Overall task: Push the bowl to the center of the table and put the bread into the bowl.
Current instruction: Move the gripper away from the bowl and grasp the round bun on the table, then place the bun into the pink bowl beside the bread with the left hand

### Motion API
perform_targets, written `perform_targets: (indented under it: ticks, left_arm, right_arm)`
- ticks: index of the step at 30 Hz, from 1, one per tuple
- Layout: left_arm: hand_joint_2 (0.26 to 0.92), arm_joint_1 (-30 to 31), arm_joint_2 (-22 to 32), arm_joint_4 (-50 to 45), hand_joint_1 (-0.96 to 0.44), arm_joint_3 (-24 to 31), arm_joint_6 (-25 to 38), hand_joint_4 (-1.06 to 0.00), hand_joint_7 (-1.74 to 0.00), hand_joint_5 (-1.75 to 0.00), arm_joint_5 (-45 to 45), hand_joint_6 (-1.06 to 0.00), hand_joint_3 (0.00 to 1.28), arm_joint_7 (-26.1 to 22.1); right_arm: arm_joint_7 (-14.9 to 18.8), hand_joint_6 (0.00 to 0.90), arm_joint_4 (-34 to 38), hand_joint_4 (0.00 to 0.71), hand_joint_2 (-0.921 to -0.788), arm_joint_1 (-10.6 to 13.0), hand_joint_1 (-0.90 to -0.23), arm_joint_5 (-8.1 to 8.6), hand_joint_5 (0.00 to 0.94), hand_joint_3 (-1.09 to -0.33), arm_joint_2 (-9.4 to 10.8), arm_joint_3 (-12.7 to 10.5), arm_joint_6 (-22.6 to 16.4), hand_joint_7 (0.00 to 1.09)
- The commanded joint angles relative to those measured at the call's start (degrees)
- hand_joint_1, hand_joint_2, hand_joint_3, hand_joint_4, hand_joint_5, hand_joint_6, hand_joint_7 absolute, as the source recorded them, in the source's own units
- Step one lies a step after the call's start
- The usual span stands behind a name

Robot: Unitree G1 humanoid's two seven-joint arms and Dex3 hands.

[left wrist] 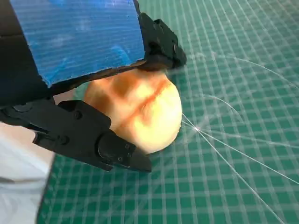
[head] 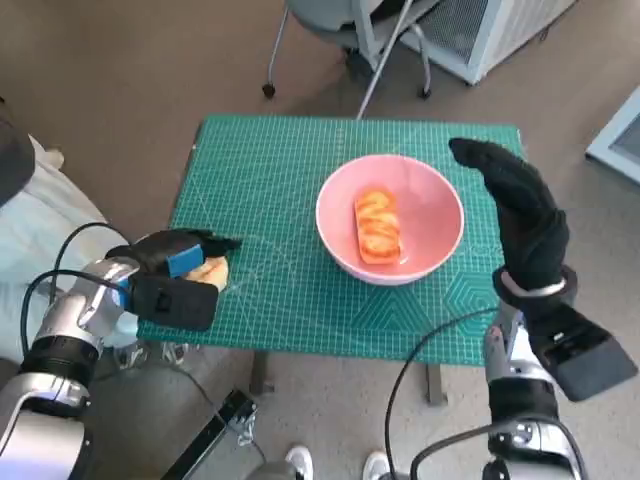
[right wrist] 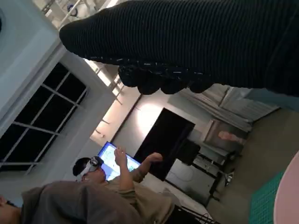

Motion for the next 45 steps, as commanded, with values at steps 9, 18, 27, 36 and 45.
perform_targets:
  ticks: [9, 18, 27, 36, 45]
  left_arm:
    - [0.92, -2.11, 3.34, -9.99, 0.0, 8.55, -8.29, -0.61, -1.1, -1.29, -9.54, -0.65, 0.1, -0.04]
    - [0.919, -9.48, 0.47, -14.1, 0.0, 13.45, -13.82, -0.64, -1.03, -1.28, -12.01, -0.71, 0.06, 5.64]
    - [0.914, -17.73, -7.68, -18.08, 0.0, 10.98, -9.93, -0.67, -1.1, -1.16, -10.56, -0.72, 0.04, 5.67]
    - [0.916, -23.11, -16.59, -6.28, 0.0, 5.92, -12.38, -0.69, -1.12, -1.1, -7.65, -0.72, 0.03, 8.0]
    - [0.811, -23.94, -22.2, -2.15, -0.05, 2.89, 3.3, -0.08, -0.41, -0.14, -10.59, -0.06, 0.08, -13.43]
  right_arm:
    - [0.3, -0.001, -0.07, 0.313, -0.921, 1.09, -0.595, 0.24, 0.002, -0.713, -0.89, -0.31, 0.92, 0.81]
    - [0.72, -0.001, -0.18, 0.313, -0.921, 0.74, -0.598, 0.54, 0.001, -0.712, -0.69, 0.04, 1.47, 0.81]
    - [0.7, -0.001, -0.25, 0.312, -0.921, 0.64, -0.595, 0.21, 0.001, -0.713, -0.67, 0.24, 1.39, 0.81]
    - [0.71, -0.001, 0.03, 0.313, -0.921, 0.83, -0.591, 0.14, 0.001, -0.714, -0.74, 0.16, 1.0, 0.81]
    - [0.8, -0.001, -1.43, 0.313, -0.921, 2.01, -0.594, 0.73, 0.001, -0.712, -1.34, -0.22, 1.13, 0.81]
